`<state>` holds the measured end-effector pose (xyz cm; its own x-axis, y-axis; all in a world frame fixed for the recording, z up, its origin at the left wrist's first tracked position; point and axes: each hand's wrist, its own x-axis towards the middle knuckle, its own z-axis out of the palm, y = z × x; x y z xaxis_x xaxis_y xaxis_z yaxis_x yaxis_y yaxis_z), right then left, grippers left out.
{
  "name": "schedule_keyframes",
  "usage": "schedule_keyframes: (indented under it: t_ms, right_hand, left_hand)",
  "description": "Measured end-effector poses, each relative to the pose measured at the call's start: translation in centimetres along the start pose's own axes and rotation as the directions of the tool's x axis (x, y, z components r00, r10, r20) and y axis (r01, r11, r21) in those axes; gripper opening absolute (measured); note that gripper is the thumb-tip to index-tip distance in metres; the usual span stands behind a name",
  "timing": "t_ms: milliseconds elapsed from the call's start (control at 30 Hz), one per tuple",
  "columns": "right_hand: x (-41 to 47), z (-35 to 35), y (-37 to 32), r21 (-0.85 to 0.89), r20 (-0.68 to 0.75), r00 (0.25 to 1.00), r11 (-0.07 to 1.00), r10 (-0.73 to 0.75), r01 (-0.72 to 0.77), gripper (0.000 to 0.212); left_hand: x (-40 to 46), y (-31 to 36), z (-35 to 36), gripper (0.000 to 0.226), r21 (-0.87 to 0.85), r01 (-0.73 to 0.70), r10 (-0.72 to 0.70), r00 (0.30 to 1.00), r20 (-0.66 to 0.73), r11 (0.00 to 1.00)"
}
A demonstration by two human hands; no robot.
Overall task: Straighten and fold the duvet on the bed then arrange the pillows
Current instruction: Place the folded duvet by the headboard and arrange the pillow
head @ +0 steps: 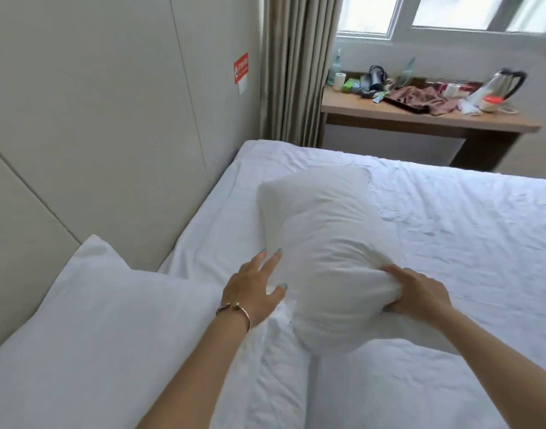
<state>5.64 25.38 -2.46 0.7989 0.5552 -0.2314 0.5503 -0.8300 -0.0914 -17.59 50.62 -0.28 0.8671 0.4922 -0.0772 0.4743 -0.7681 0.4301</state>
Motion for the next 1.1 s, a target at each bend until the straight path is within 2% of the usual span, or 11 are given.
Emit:
schedule_keyframes:
  t_ms: [67,167,267,333,433,533,667,767,1000,1100]
  right_hand:
    - [-6.5,1.7,1.0,0.061,0.013,1.0,0.998,0.021,-0.022,0.077]
    - [-15.4,4.5,2.1,0.254,0.04,0.996,0.963,0.08,-0.087,0.08]
    - [-24.3,7.2,4.2,0.438,0.037,0.992,0.89,0.121,-0.125,0.072]
    - [-30.6,9.3,6.3,0.476,0.065,0.988,0.866,0.143,-0.157,0.07]
    - [-40.5,12.6,9.8,0.442,0.173,0.969,0.866,0.175,-0.235,0.076]
    - [-47.5,14.9,12.5,0.552,0.208,0.958,0.784,0.2,-0.283,0.087]
    - [-50.8,16.0,15.2,0.643,0.177,0.964,0.718,0.199,-0.266,0.094]
    - [-52.3,15.9,16.9,0.625,0.193,0.969,0.742,0.154,-0.242,0.091]
    - [-59.0,16.8,25.1,0.66,0.262,0.965,0.726,0.017,-0.193,0.08]
    - [-62.1,19.2,30.5,0.676,0.291,0.955,0.718,-0.053,-0.166,0.08]
  left_hand:
    - [-4.5,3.7,1.7,0.068,0.061,-0.059,0.055,0.996,0.065,0.996]
    - [-12.0,8.0,4.1,0.072,0.288,-0.231,0.193,0.969,0.153,0.929]
    - [-20.1,10.6,5.8,0.073,0.318,-0.288,0.23,0.951,0.208,0.903]
    - [-25.2,11.7,6.6,0.072,0.3,-0.266,0.208,0.955,0.212,0.916]
    - [-31.7,13.1,8.3,0.071,0.209,-0.222,0.162,0.949,0.269,0.953]
    - [-35.8,14.7,11.1,0.073,0.138,-0.204,0.147,0.929,0.339,0.969]
    - [-38.9,17.1,15.9,0.075,0.074,-0.156,0.116,0.914,0.389,0.985]
    - [-41.2,19.4,19.1,0.081,0.086,-0.119,0.069,0.897,0.437,0.989]
    - [-46.0,27.1,25.6,0.098,-0.05,0.113,-0.085,0.916,0.391,0.992]
    - [-49.4,31.5,30.2,0.096,-0.094,0.228,-0.173,0.902,0.395,0.969]
